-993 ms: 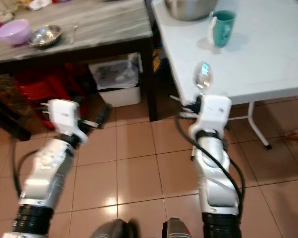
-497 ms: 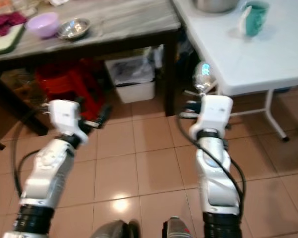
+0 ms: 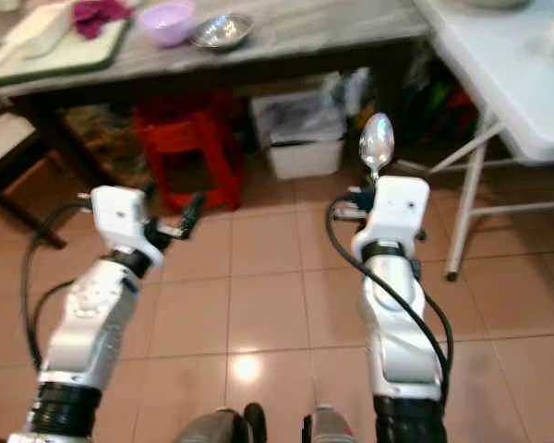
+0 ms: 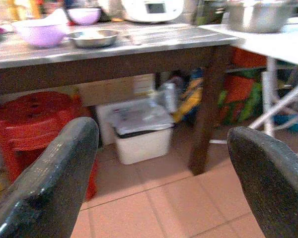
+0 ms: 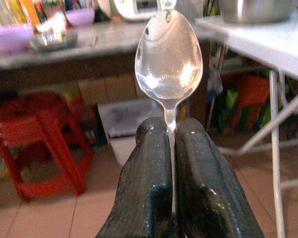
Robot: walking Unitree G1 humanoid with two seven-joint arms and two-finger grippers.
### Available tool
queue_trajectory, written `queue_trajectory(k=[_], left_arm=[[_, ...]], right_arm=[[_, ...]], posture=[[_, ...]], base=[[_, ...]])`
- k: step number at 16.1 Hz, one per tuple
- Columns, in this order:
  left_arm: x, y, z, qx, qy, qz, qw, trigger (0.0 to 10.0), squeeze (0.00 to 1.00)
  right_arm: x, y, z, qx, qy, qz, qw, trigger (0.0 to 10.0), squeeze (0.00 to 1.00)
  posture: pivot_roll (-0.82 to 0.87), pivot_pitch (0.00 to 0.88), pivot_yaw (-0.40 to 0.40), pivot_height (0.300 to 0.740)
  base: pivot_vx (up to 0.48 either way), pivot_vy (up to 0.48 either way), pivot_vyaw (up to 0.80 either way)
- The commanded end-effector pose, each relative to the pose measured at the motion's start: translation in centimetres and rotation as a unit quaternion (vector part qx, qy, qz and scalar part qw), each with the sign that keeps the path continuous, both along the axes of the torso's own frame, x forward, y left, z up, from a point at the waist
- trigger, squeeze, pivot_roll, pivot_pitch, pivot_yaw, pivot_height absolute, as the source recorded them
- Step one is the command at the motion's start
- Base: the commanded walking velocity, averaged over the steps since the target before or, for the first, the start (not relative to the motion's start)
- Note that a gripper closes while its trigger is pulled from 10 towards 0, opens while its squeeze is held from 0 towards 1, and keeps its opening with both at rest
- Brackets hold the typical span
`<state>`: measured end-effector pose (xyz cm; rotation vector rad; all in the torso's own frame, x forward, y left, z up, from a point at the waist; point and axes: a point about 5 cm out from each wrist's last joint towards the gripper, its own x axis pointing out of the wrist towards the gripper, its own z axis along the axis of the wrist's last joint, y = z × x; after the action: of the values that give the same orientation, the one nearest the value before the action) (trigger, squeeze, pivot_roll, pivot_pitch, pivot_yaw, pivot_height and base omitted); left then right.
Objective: Setting the table
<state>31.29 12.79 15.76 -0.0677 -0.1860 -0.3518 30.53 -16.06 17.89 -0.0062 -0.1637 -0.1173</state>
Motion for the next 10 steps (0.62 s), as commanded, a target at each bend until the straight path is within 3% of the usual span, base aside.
queue_trajectory(k=[1, 4, 10], left_arm=[[-0.17, 0.23, 0.40, 0.002, -0.008, -0.002, 1.000, 10.0, 0.00], [-0.34, 0.10, 0.37, -0.011, -0.006, -0.013, 1.000, 10.0, 0.00], [-0.51, -0.08, 0.42, -0.018, -0.006, -0.025, 0.999, 10.0, 0.00]], right_arm=[[-0.14, -0.02, 0.54, 0.004, -0.013, 0.002, 1.000, 10.0, 0.00], [-0.18, -0.01, 0.53, 0.002, -0.013, 0.003, 1.000, 10.0, 0.00], [-0.19, -0.11, 0.36, 0.005, -0.011, 0.002, 1.000, 10.0, 0.00]], posture=[[-0.16, 0.200, 0.087, 0.740], [-0.16, 0.200, 0.086, 0.740], [-0.16, 0.199, 0.084, 0.740]], base=[[0.000, 0.000, 0.00], [0.000, 0.000, 0.00], [0.406, 0.000, 0.00]])
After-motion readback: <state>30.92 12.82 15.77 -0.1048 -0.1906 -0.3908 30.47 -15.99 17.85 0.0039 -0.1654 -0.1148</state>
